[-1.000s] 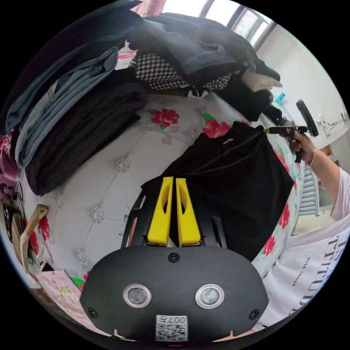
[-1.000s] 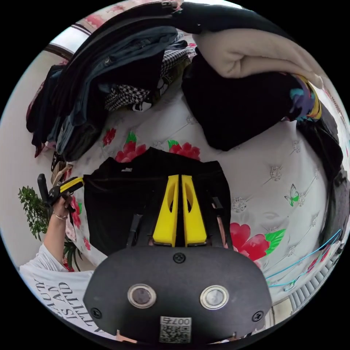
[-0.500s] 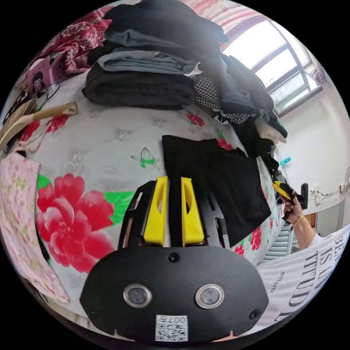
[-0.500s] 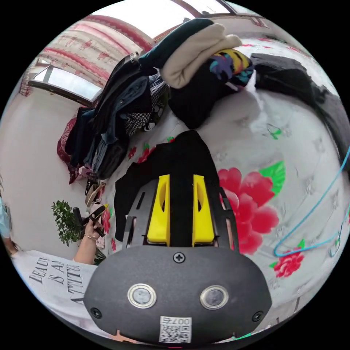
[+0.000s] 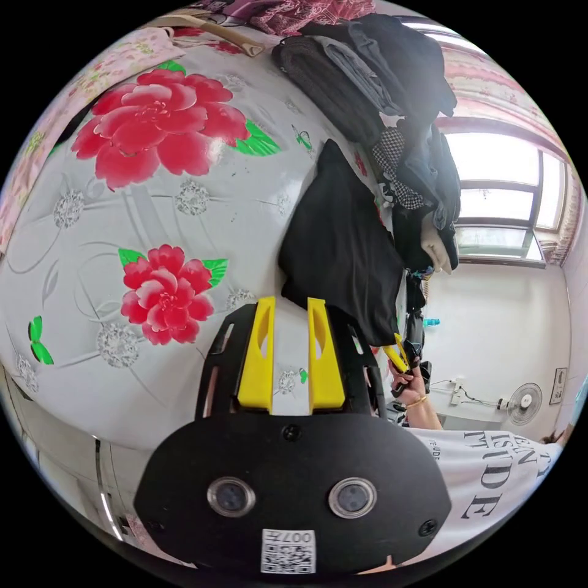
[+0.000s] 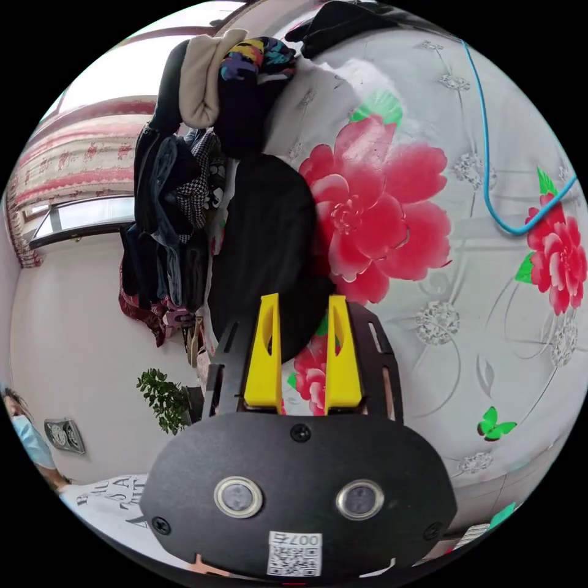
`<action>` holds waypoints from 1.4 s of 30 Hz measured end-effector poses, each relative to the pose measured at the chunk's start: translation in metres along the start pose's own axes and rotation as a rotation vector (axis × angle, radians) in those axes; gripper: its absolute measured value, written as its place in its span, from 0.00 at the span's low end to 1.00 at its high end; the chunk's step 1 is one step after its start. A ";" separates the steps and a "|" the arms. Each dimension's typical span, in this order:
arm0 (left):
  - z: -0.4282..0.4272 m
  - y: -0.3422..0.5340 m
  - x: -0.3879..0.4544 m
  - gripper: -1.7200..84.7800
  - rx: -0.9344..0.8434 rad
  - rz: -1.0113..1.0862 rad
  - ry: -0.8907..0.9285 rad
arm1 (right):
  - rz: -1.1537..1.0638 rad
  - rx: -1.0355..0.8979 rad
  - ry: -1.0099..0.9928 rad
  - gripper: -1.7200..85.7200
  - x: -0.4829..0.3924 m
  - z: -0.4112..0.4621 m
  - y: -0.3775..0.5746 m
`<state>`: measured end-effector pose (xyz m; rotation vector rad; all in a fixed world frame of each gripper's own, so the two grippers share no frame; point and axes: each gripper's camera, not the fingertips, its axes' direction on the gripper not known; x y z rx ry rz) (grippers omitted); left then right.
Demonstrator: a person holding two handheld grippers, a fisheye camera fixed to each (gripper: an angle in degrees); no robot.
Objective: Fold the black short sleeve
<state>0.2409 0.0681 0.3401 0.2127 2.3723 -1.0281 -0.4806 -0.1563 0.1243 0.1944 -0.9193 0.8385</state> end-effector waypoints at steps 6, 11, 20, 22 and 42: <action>-0.013 0.006 -0.019 0.12 0.021 -0.006 0.044 | -0.449 -0.030 0.071 0.05 -0.133 0.017 -0.006; -0.021 0.012 -0.046 0.12 0.017 -0.024 0.062 | -1.139 -0.224 0.219 0.02 -0.290 0.090 0.063; -0.034 0.015 -0.085 0.11 0.018 -0.047 0.192 | -1.439 -0.831 0.337 0.02 -0.301 0.302 0.195; -0.036 0.015 -0.089 0.11 0.010 -0.039 0.206 | -1.391 -0.827 0.289 0.02 -0.296 0.307 0.195; 0.002 0.011 -0.060 0.21 -0.144 0.087 0.358 | -0.465 -0.611 0.063 0.09 -0.134 0.240 0.048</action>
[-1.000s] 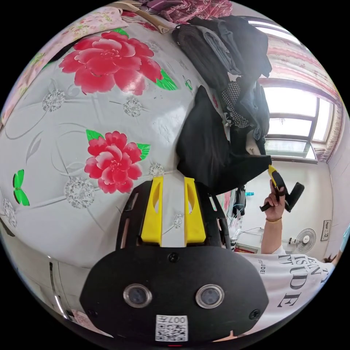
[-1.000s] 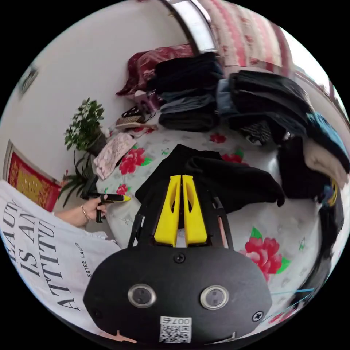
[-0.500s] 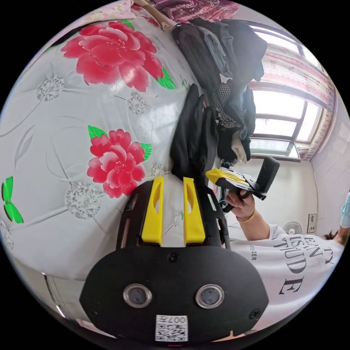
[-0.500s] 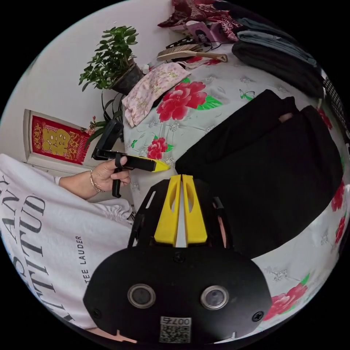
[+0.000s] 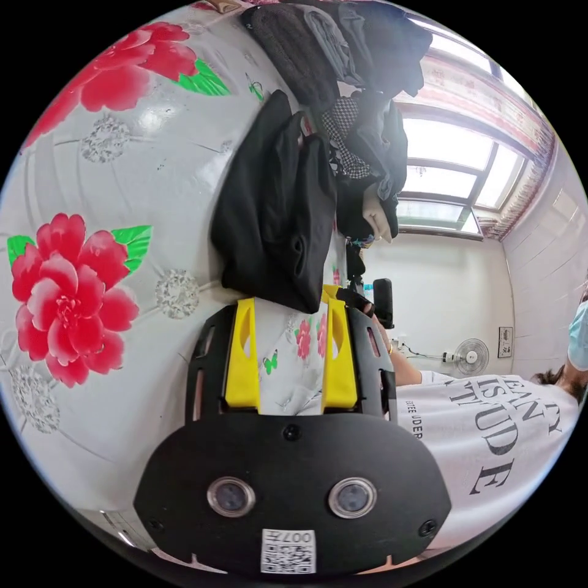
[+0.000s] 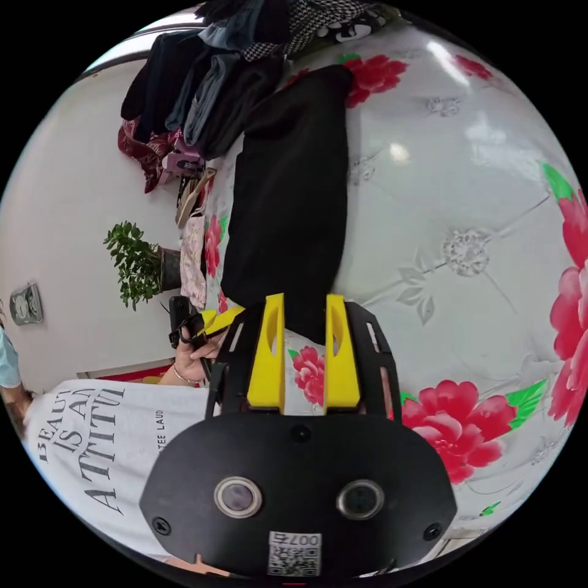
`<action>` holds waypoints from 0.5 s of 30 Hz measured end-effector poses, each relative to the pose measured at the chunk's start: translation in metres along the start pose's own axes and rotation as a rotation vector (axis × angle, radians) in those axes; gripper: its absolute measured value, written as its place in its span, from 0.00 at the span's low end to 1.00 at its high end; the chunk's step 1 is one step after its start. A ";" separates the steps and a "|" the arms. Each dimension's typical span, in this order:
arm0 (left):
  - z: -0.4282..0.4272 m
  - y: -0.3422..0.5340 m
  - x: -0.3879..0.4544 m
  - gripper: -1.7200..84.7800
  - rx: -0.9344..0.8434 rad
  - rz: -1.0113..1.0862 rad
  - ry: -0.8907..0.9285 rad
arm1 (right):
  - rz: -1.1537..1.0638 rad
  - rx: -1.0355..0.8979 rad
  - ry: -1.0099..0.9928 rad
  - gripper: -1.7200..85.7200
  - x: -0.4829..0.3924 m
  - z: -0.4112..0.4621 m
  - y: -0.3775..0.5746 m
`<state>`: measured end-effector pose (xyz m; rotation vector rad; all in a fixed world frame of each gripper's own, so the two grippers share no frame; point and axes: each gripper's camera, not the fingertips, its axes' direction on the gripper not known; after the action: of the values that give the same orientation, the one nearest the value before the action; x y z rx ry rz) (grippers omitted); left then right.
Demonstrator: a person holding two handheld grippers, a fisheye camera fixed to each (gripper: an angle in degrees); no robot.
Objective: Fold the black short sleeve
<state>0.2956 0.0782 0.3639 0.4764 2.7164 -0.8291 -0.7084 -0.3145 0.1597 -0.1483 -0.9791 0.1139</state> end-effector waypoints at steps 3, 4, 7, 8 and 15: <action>-0.006 0.004 0.002 0.21 0.018 -0.025 -0.009 | -0.026 -0.091 -0.114 0.07 -0.005 0.023 0.004; -0.008 0.007 0.004 0.21 0.018 -0.021 -0.030 | -0.050 -0.128 -0.141 0.07 -0.008 0.029 0.006; -0.022 0.027 0.001 0.19 0.022 -0.028 -0.093 | -0.158 -0.288 -0.223 0.07 -0.027 0.054 0.022; -0.028 0.035 -0.004 0.19 0.039 -0.055 -0.080 | -0.194 -0.334 -0.200 0.07 -0.032 0.058 0.029; -0.016 0.042 0.004 0.21 0.092 -0.049 -0.071 | -0.019 0.050 -0.102 0.11 0.040 -0.044 0.038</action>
<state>0.3053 0.1212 0.3552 0.3929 2.6436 -0.9690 -0.6505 -0.2737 0.1613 -0.0874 -1.0781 0.1291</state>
